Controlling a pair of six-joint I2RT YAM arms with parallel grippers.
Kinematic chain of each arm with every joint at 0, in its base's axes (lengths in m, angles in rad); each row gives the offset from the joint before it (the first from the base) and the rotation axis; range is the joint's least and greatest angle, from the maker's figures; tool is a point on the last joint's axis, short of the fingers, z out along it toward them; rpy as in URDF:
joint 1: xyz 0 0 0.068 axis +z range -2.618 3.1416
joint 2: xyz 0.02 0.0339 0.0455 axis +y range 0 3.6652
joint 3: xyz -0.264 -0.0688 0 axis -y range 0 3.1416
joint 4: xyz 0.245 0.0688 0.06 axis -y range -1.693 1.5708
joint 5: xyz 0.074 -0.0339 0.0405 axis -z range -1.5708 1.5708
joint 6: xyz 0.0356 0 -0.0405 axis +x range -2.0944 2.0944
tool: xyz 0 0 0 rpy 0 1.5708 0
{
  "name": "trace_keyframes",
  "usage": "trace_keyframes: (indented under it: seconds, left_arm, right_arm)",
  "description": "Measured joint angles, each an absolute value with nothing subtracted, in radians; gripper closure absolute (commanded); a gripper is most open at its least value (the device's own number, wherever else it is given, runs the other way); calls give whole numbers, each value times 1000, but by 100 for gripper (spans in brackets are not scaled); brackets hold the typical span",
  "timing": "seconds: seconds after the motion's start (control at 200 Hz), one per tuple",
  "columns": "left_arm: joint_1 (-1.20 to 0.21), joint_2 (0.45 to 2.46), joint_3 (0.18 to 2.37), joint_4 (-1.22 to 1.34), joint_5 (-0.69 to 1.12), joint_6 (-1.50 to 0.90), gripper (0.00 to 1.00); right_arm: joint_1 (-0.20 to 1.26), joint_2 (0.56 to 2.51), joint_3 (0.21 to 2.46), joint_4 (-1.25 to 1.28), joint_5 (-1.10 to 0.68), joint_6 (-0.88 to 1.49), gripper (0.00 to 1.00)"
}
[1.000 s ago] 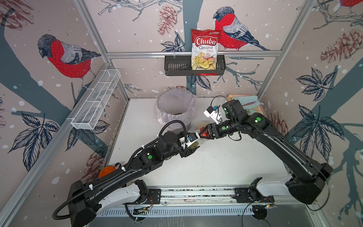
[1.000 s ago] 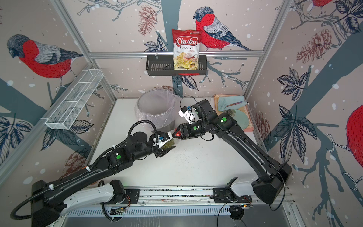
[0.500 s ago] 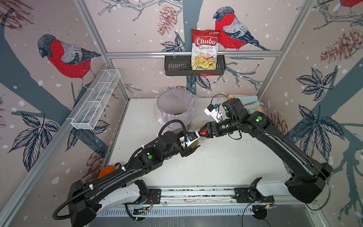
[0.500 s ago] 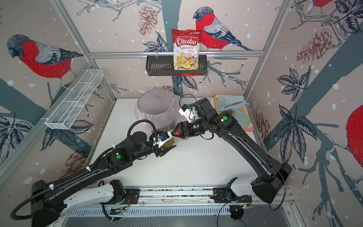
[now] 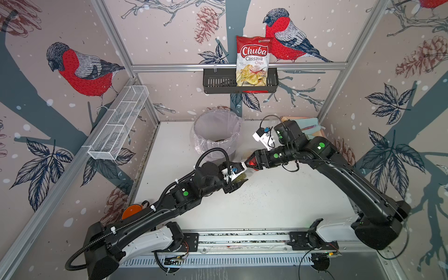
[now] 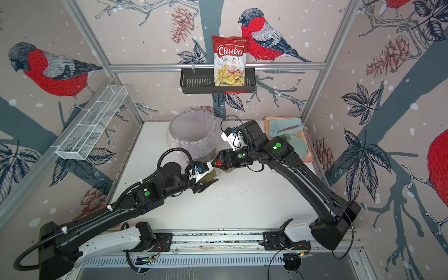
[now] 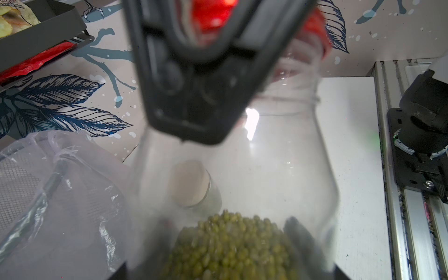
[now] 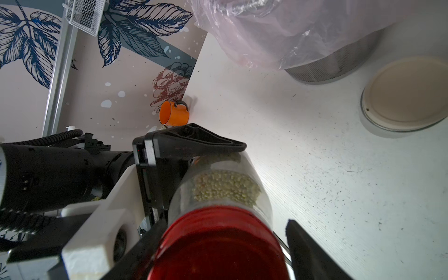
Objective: Empty moldy mung beans from jars
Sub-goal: Pick up the jar from the center of the board, then open the lid of the jar.
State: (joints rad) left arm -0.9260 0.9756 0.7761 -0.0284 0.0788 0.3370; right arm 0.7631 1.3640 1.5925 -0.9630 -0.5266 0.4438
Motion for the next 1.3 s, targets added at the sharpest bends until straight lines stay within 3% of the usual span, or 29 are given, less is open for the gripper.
trace_keyframes:
  seconds: [0.185, 0.395, 0.725, 1.301]
  left_arm:
    - [-926, 976, 776, -27, 78, 337, 42]
    - [-926, 976, 776, -28, 78, 338, 42]
    - [-926, 976, 776, -20, 78, 338, 42]
    - [-926, 977, 774, -3, 78, 338, 42]
  right_arm:
    - [765, 1364, 1610, -983, -519, 443, 29]
    - [771, 1368, 1619, -999, -508, 443, 26]
    - [772, 1375, 1642, -1012, -505, 443, 36]
    - [773, 1375, 1658, -1029, -500, 443, 37]
